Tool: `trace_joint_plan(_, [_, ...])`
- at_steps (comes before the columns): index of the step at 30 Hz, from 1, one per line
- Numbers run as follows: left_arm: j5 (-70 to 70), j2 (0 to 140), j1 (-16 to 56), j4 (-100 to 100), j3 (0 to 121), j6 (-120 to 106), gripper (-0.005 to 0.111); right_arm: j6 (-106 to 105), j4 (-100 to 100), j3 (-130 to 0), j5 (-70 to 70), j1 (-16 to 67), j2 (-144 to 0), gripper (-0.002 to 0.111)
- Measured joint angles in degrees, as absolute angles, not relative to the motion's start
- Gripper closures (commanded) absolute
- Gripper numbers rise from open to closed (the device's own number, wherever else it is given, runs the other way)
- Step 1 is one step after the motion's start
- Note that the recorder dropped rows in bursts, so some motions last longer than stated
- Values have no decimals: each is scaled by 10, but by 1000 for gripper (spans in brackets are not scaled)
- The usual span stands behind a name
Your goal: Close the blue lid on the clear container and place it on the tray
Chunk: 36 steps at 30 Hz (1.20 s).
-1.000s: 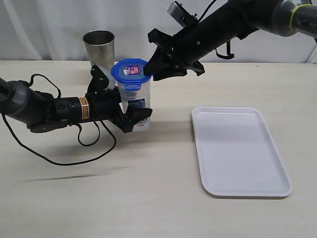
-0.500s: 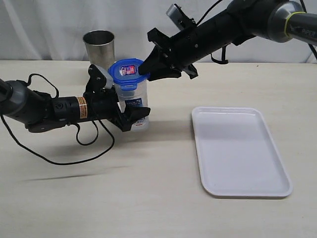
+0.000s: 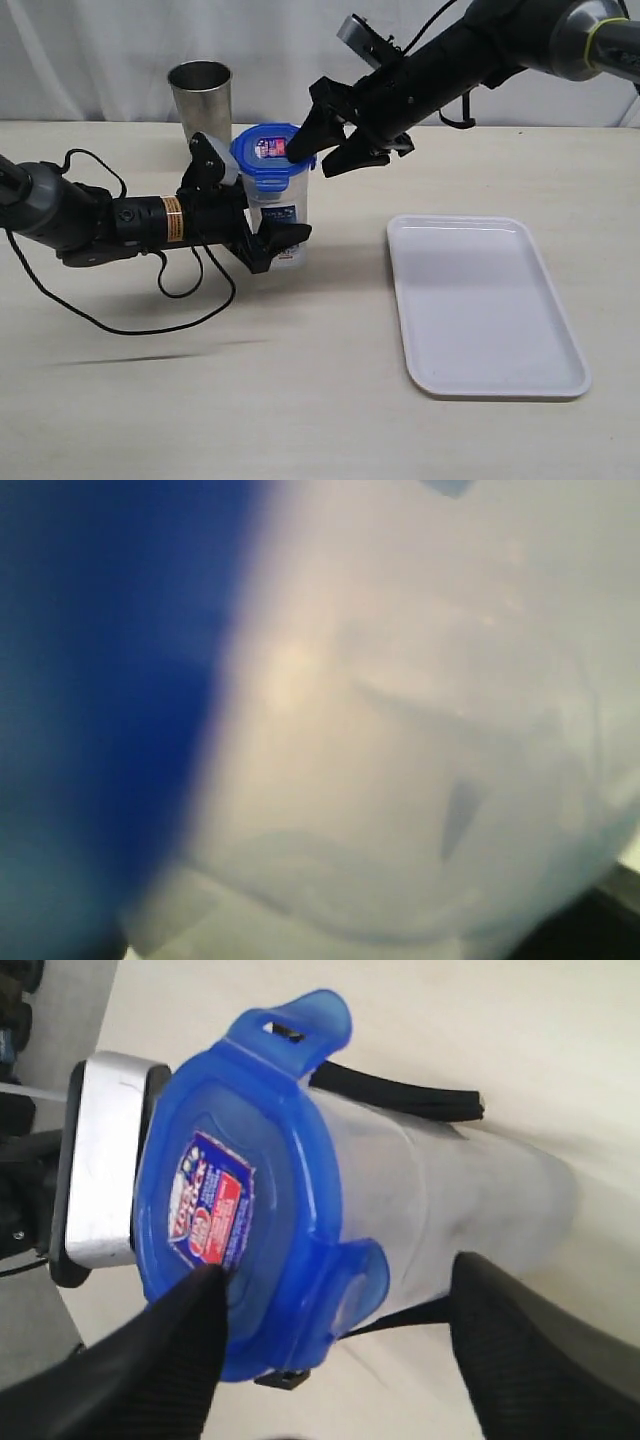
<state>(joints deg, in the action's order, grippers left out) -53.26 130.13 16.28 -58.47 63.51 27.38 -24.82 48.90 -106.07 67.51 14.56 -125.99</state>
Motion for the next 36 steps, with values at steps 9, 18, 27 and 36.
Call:
trace_joint_plan(9, [-536, 1301, 171, -594, 635, 283, 107, -281, 404, -1055, 686, 151, -1212, 47])
trace_joint_plan(18, [-536, 1301, 171, -594, 635, 284, 107, -373, 397, -1054, 691, 162, -1160, 53])
trace_joint_plan(27, [-536, 1301, 171, -594, 635, 284, 107, -389, 4, -1045, 623, 363, -1116, 67])
trace_joint_plan(36, [-536, 1301, 171, -594, 635, 285, 107, -368, -65, -1004, 562, 381, -1122, 67])
